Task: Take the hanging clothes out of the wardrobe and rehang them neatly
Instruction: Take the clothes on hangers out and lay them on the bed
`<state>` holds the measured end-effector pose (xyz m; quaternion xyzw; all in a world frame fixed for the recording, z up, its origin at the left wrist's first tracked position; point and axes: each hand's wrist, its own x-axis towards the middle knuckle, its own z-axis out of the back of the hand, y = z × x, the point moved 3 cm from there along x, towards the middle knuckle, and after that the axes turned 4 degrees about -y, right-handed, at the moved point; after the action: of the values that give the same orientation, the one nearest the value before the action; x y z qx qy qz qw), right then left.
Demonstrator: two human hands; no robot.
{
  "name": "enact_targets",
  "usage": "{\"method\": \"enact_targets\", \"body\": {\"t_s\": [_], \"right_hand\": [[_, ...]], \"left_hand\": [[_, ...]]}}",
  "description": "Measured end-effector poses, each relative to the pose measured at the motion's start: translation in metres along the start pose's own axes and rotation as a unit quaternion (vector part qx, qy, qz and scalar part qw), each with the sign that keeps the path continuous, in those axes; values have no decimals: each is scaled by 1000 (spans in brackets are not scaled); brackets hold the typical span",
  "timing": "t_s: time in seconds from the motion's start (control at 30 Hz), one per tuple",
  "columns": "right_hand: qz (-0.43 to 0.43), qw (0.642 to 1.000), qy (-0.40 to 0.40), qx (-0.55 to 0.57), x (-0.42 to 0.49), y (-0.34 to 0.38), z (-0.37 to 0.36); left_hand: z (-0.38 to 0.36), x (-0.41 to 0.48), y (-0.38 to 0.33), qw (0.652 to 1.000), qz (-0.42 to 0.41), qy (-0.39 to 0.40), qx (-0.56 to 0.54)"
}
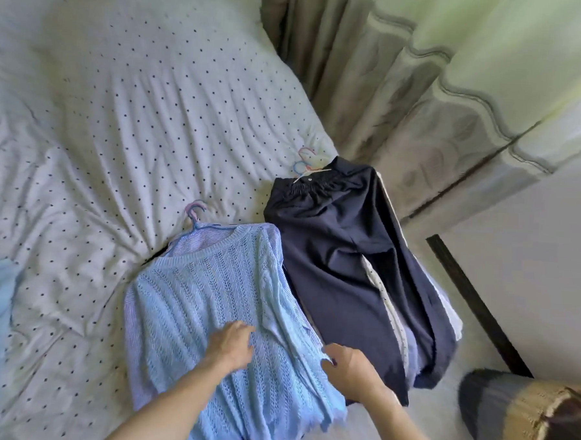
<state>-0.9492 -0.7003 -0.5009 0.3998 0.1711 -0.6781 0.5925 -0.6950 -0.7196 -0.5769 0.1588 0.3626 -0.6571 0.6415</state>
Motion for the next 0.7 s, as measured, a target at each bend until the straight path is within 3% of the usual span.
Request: {"method": "enact_targets", "body": {"t_s": [0.2,0.37,0.53,0.7], "right_hand": [[4,988,-149,44,-108,-86,-5],[-37,953,-286,91,-224,-179,-40],[-172,892,-383,169,-342,-267,-91],[-319,805,-459,198,-449,-334,-145]], "left_hand": [[-20,-81,-120,992,-91,10,91],[-33,-126,-223,963,-201,-12,180],[-73,-181,-349,894,-369,-28,251],[-146,-262,-475,784,-540,-5,306]]}}
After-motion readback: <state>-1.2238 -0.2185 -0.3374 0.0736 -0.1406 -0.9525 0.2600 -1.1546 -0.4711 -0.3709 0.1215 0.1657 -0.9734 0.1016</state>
